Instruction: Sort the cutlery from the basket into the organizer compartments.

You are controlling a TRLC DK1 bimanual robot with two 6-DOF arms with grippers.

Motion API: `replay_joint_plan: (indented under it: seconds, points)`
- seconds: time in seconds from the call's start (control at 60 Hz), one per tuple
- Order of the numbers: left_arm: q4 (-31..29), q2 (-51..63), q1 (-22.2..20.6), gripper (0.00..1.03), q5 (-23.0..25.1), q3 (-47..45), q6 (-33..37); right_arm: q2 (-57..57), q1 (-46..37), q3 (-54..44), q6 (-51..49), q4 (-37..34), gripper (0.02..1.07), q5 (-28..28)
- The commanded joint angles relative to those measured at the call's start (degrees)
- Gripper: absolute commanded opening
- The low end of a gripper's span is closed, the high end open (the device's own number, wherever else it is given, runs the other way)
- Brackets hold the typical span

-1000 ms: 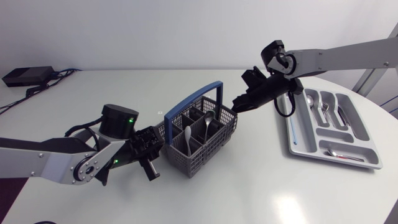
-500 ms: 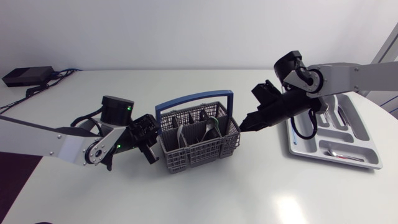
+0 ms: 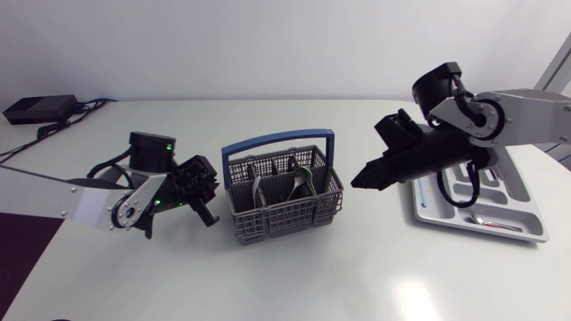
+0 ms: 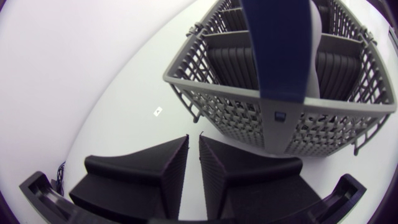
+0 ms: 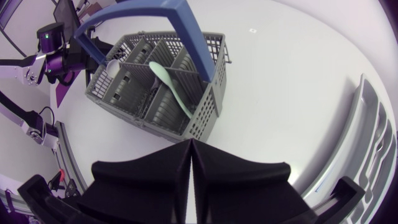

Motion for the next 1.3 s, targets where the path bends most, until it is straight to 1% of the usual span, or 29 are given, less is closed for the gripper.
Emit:
replay_joint_plan:
  seconds: [0.0, 0.133, 0.183, 0.3, 0.4, 0.55, 0.8, 1.067, 1.133, 1.217, 1.283]
  points:
    - [-0.17, -5.34, 0.66, 0.16, 1.17, -3.18, 0.72, -1.67, 0.54, -1.24, 1.92, 0.37, 0.10, 0.75]
    - [-2.71, -11.32, -1.01, 0.16, 1.17, -5.73, 0.28, 0.44, 0.54, -1.42, 2.80, 2.22, 0.10, 1.72]
    - [-4.03, -13.08, -2.33, 0.16, 1.17, -6.08, 0.02, 1.32, 0.81, -1.33, 3.59, 3.27, 0.09, 1.81]
    - [-5.18, -14.39, -3.65, 0.16, 0.73, -6.08, -0.51, 2.99, 2.04, -1.15, 5.08, 5.38, 0.09, 2.42]
    - [-5.26, -12.55, -3.73, 0.16, 0.64, -4.85, -0.60, 4.31, 3.18, -1.33, 5.44, 6.70, 0.09, 3.92]
    - [-5.18, -10.09, -3.91, 0.16, 0.64, -2.65, -1.03, 5.19, 3.97, -1.59, 5.17, 6.79, 0.09, 3.83]
    - [-4.12, -5.61, -4.88, 0.16, 0.64, 0.60, -1.74, 2.29, 5.90, -3.35, 5.35, 5.73, 0.09, 3.48]
    - [-3.07, -2.18, -4.96, 0.16, 0.64, 3.33, -2.09, -0.70, 7.40, -5.55, 4.82, 4.42, 0.09, 3.30]
    - [-2.98, -1.47, -4.96, 0.16, 0.64, 4.03, -2.18, -1.76, 7.40, -5.73, 5.00, 4.06, 0.09, 3.92]
    - [-3.07, -1.12, -4.88, 0.16, 0.64, 4.38, -2.18, -3.69, 6.34, -5.55, 4.65, 3.71, 0.09, 6.64]
    - [-3.15, -1.74, -4.52, 0.17, 0.64, 4.03, -2.00, -5.45, 5.38, -5.11, 4.21, 2.48, 0.09, 6.90]
